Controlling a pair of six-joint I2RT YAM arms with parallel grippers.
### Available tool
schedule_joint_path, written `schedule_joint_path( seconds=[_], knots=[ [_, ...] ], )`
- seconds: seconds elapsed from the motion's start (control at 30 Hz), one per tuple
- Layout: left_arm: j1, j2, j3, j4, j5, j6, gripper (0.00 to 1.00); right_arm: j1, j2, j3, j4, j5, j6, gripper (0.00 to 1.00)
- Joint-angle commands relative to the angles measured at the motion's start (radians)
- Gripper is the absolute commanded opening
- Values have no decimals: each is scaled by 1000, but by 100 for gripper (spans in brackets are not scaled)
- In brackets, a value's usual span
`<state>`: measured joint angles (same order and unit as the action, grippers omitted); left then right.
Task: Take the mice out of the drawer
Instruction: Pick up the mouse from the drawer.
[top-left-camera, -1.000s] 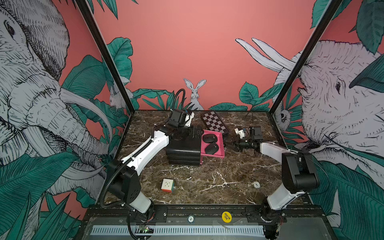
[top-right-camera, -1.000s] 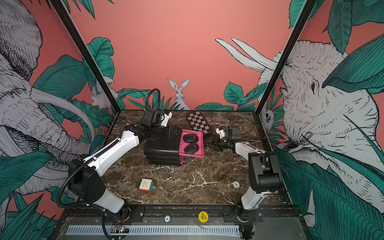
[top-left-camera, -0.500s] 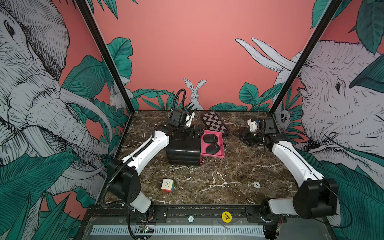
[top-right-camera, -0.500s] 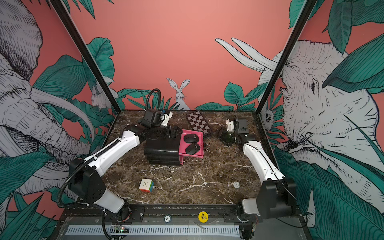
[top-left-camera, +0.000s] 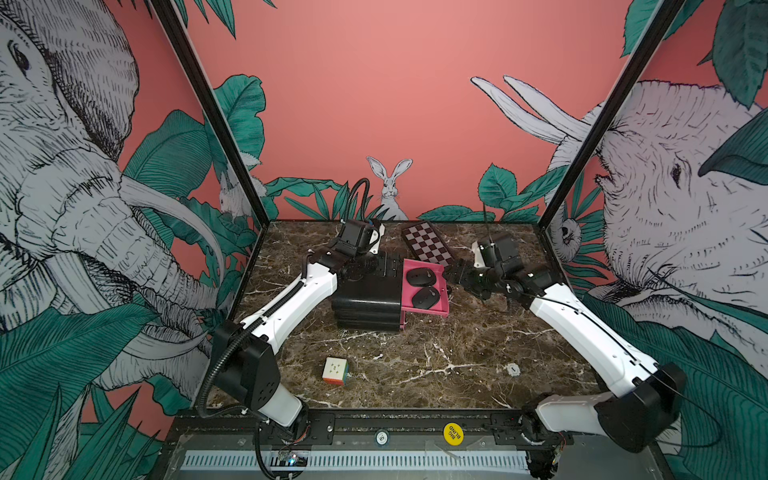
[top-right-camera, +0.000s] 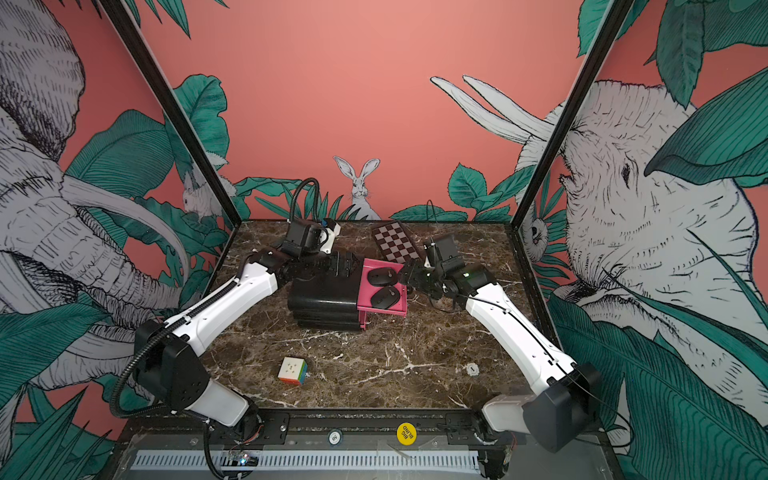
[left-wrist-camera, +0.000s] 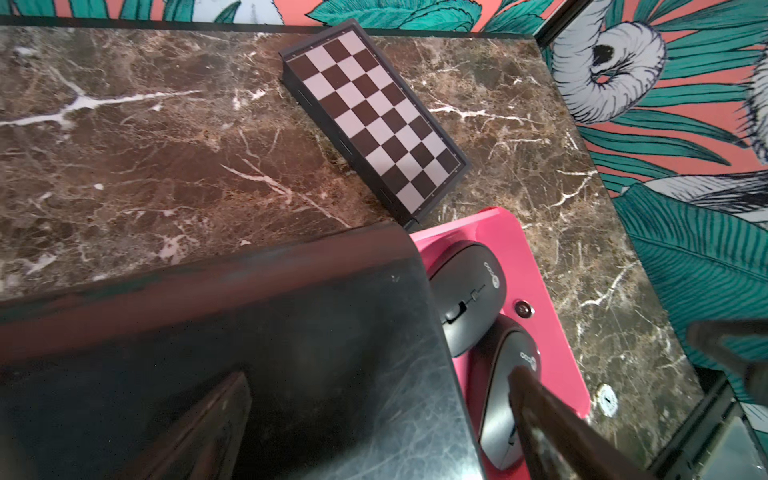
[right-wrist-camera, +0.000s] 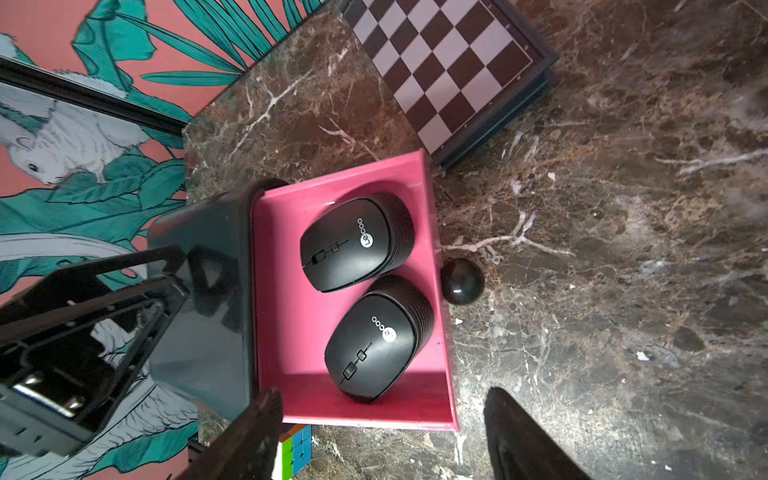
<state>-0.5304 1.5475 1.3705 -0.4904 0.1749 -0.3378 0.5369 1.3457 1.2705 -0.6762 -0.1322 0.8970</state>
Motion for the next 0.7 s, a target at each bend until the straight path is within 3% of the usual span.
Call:
schedule_joint_path(
  seconds=[0.0,0.37,0.67],
  knots=[
    [2,-23,-26,-45,-26,47,99,46,27,22,-33,136,102,76],
    [8,-64,-85,-21,64,134,99,164,238,174,-77,207,263,82],
    [7,-108,-155,27,51,149,99,203,290,204,-154,290,391,83]
  ],
)
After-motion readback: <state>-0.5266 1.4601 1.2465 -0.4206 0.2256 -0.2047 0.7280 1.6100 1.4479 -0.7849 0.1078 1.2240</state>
